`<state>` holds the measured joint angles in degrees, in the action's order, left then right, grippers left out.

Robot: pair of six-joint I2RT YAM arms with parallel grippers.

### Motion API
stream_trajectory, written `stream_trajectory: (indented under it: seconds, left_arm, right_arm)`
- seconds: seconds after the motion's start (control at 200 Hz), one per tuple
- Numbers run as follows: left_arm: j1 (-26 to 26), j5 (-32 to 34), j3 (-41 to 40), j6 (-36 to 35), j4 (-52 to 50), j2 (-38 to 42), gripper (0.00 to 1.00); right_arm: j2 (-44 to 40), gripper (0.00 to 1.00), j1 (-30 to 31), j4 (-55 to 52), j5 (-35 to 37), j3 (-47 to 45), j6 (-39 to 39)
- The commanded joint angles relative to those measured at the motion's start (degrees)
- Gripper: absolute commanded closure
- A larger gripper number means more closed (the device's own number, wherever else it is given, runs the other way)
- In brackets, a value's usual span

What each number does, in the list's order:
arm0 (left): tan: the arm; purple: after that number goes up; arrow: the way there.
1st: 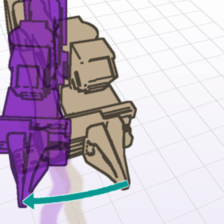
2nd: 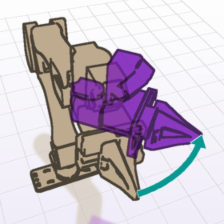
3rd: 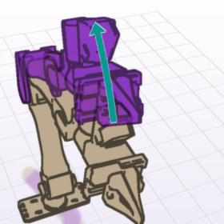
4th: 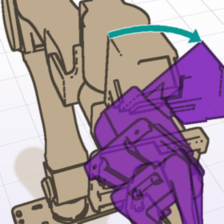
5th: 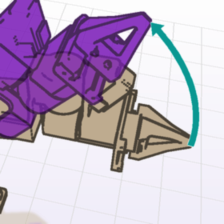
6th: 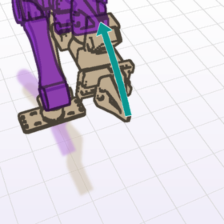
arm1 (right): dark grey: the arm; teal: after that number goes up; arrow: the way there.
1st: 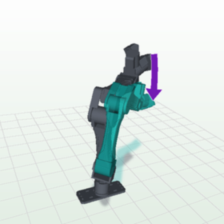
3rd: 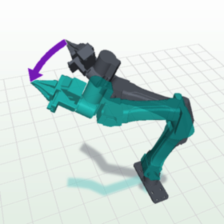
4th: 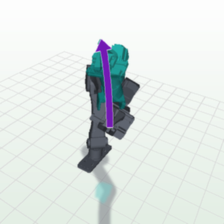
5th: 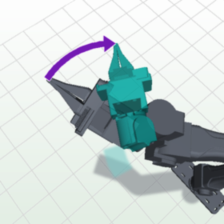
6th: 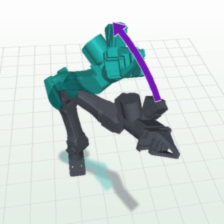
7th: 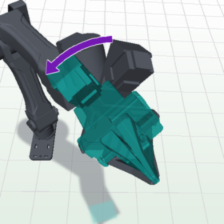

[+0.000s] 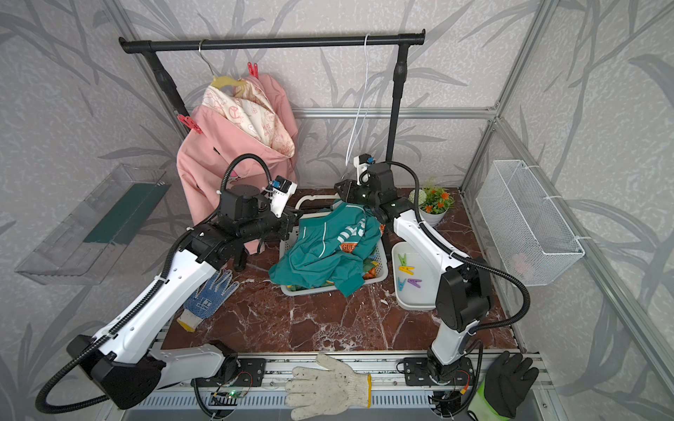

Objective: Remove the clothespins securing jackets to the hanger
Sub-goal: Remove the jacket from the hanger.

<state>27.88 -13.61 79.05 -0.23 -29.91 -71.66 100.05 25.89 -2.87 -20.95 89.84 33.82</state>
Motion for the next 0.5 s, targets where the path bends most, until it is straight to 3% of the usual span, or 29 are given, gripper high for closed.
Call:
stream_trajectory:
  seconds: [0.0, 0.205, 0.495]
  left_arm:
    - [-0.44, 1.0, 1.38, 0.91, -0.59, 3.05, 1.0]
    - [-0.46, 3.2, 0.05, 2.25, -1.05, 7.44, 1.0]
    - [-0.46, 7.02, 2.92, 2.75, -6.46, 9.98, 1.0]
  right_arm:
    - [-1.92, 0.39, -0.2, 0.8, 1.67, -1.38, -1.03]
    - [-5.93, 0.1, -1.79, 2.05, 3.89, -6.41, -1.29]
    - [-7.72, 0.04, -3.76, 2.61, 6.21, -12.03, -1.48]
